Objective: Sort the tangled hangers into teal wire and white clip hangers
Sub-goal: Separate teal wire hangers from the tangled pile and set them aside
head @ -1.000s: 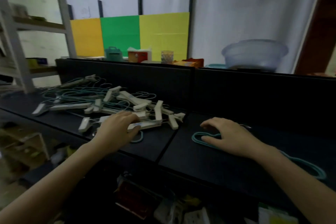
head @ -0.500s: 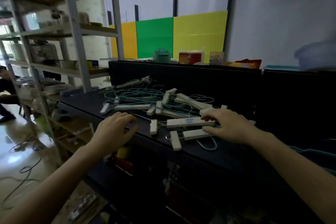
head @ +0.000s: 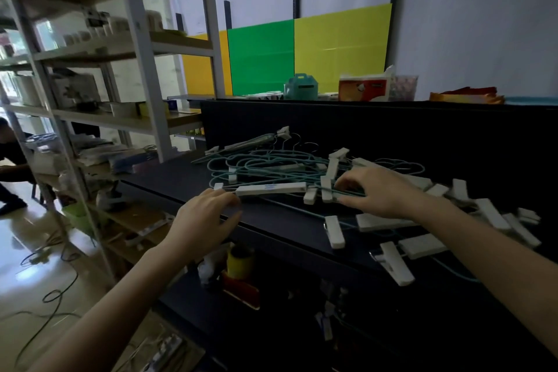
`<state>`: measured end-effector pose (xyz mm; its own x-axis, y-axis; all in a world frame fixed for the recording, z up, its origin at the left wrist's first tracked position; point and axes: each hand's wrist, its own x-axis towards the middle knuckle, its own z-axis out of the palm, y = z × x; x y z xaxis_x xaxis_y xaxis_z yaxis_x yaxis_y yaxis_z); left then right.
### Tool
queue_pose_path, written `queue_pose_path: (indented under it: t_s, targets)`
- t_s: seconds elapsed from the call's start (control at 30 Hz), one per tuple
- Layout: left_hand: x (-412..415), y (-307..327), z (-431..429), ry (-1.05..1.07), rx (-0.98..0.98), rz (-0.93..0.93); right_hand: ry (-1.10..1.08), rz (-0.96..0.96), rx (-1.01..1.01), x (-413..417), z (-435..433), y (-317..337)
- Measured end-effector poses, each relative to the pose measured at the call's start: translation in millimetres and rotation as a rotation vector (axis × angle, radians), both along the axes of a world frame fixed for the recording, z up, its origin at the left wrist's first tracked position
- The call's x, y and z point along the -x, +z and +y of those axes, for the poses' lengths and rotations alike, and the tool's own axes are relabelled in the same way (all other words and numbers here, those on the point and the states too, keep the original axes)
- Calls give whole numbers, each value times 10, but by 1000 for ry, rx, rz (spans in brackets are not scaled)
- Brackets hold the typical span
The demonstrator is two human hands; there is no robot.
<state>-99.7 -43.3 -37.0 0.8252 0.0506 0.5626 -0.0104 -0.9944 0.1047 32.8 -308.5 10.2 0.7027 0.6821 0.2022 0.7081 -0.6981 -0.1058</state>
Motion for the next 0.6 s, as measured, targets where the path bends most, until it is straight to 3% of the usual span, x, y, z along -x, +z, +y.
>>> queue_pose_path:
  t_s: [0.6]
  targets:
    - [-1513, 232, 1221, -18, 17, 9, -49, -126, 59, -1262, 1327, 486]
